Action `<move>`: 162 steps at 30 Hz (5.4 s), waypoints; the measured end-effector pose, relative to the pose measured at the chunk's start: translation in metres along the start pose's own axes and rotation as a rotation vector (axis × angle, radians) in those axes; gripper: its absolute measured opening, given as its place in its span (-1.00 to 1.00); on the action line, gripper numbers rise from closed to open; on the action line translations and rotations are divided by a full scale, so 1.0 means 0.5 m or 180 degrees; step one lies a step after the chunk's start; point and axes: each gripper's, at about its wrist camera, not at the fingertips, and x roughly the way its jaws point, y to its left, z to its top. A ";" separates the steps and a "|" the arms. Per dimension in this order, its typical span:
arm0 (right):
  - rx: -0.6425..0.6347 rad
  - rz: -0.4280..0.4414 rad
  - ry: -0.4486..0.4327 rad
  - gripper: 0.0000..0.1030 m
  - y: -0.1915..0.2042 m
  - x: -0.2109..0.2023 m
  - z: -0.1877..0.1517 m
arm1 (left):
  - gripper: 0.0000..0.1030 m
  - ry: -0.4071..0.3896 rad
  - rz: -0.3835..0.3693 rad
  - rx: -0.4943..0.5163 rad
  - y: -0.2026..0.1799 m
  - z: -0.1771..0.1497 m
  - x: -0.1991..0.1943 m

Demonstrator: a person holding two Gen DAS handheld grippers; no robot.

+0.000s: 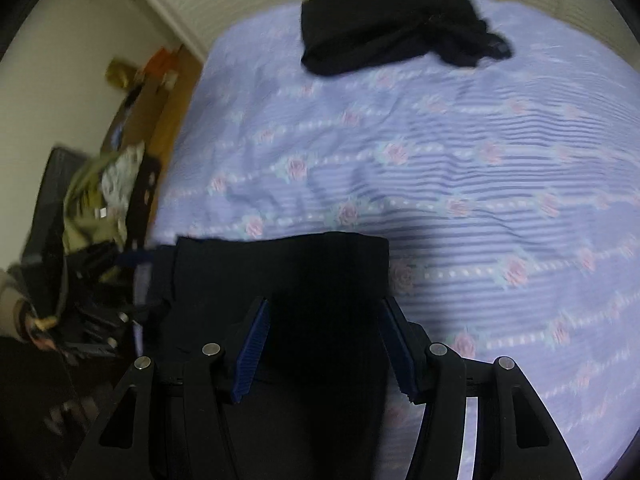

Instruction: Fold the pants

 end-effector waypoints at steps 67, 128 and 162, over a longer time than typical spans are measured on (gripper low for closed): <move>-0.0549 -0.1035 -0.0388 -0.63 0.197 -0.249 -1.123 | -0.25 -0.0394 -0.1093 0.4025 -0.763 -0.764 -0.170; 0.6759 -0.2377 -0.2396 0.01 0.744 -0.244 -1.420 | 0.38 0.0726 -0.2777 0.6308 -1.096 -0.530 -0.133; 0.8704 -0.1492 -0.3340 0.22 0.689 -0.106 -1.842 | 0.01 0.3556 -0.2531 0.7702 -1.459 -1.194 0.045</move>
